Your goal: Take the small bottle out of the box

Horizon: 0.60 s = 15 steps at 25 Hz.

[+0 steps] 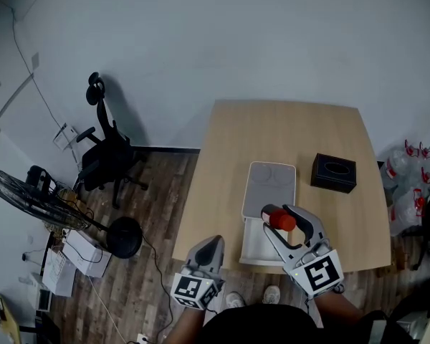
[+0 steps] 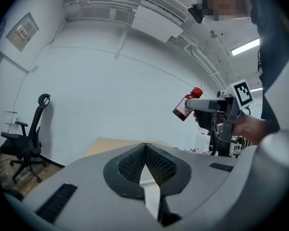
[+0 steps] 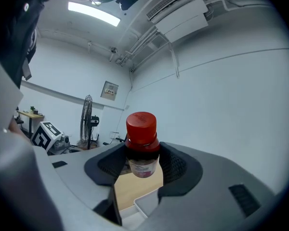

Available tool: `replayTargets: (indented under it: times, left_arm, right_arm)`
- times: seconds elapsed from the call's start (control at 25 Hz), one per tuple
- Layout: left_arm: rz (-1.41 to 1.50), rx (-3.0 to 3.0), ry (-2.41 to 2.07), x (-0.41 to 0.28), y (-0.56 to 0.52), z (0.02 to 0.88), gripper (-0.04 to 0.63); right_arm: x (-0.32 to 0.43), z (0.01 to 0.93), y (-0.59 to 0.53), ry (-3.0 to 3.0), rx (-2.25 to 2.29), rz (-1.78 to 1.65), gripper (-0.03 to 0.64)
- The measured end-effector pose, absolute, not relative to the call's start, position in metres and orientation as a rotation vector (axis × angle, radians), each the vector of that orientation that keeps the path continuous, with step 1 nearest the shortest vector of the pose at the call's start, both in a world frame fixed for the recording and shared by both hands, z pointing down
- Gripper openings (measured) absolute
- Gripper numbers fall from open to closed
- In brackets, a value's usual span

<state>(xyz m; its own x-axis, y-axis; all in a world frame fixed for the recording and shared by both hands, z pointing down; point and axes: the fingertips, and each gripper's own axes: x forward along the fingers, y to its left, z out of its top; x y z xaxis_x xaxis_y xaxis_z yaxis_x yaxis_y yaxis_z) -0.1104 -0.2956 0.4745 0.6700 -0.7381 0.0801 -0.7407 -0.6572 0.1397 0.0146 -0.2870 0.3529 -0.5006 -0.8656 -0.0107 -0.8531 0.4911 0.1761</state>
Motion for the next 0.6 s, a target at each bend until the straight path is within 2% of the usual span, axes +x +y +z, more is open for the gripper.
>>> replayTargets:
  times: [0.6]
  left_arm:
    - [0.018, 2.730, -1.208, -0.105, -0.297, 0.471, 0.012]
  right_arm:
    - [0.027, 0.368, -0.296, -2.563, 1.575, -0.256, 0.227]
